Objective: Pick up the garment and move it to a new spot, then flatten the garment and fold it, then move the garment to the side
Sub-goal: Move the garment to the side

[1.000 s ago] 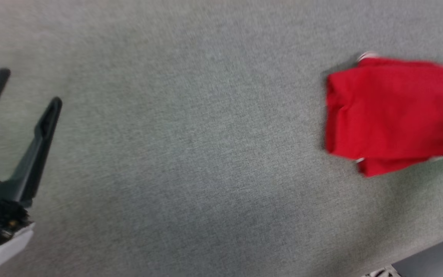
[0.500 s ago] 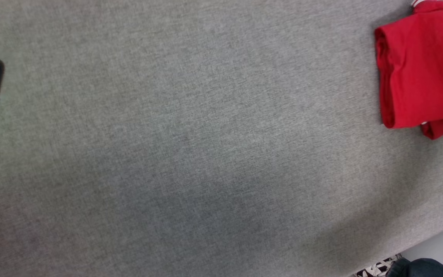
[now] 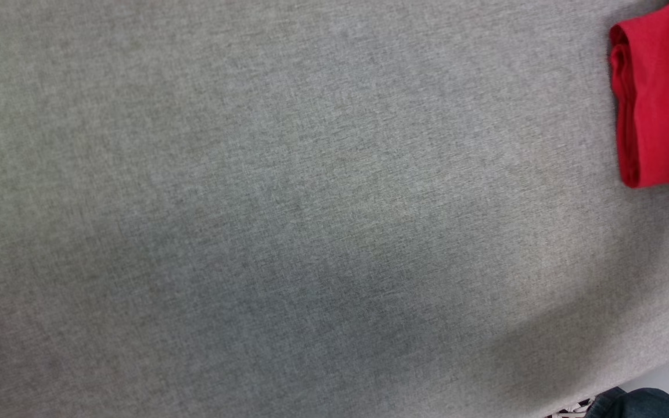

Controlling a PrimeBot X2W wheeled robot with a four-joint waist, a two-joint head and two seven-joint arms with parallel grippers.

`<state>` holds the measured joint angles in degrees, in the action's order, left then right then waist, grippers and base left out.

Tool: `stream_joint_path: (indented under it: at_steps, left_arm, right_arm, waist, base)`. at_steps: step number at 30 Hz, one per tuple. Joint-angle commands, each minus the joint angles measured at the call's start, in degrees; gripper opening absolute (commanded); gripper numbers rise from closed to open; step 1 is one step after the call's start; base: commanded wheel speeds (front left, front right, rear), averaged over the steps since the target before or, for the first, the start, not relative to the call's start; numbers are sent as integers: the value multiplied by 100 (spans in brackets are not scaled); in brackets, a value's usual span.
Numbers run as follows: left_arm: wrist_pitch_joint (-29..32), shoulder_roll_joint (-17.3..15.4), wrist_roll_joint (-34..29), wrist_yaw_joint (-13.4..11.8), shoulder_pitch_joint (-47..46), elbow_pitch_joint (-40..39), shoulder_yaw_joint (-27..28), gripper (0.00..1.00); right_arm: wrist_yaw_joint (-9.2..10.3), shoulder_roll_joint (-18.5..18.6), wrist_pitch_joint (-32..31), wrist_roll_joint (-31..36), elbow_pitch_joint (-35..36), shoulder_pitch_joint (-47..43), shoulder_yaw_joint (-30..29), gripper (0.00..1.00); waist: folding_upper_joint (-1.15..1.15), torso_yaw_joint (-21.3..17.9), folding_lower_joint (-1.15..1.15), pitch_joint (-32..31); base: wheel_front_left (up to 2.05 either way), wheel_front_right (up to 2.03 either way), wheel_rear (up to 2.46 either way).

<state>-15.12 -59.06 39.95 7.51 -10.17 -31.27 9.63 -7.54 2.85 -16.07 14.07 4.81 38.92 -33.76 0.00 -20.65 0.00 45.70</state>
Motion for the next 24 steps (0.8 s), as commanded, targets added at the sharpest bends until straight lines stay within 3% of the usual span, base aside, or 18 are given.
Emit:
stream_joint_path:
  at_steps: [1, 11, 12, 13, 14, 24]
  left_arm:
    - [3, -11, 47, -6, 52, -18, 29, 100]
    - [3, 57, 70, -6, 67, 5, 4, 100]
    - [3, 69, 71, -6, 52, 16, -17, 100]
    - [3, 98, 74, -6, 32, 40, -42, 100]
    - [3, 125, 78, -6, 13, 65, -58, 100]
    - [3, 748, 50, -6, -264, 487, -641, 100]
  right_arm:
    - [12, 9, -17, -72, -26, 110, -45, 0]
    - [12, 2, -137, 97, -274, 227, -111, 2]
    - [12, 2, -117, 131, -299, 230, -122, 36]
    - [12, 3, -92, 175, -329, 228, -130, 96]
    - [12, 3, -70, 239, -359, 209, -100, 100]
    - [12, 3, -164, 592, -538, -35, 130, 100]
  waist:
    - [0, 16, 0, 23]
    - [0, 85, 0, -7]
    - [0, 103, 0, -27]
    - [0, 124, 0, -60]
    - [0, 142, 0, -93]
    - [0, 497, 0, -817]
  base:
    - [0, 0, 0]
    - [0, 0, 0]
    - [0, 0, 0]
    - [0, 0, 0]
    - [0, 0, 0]
    - [0, 0, 0]
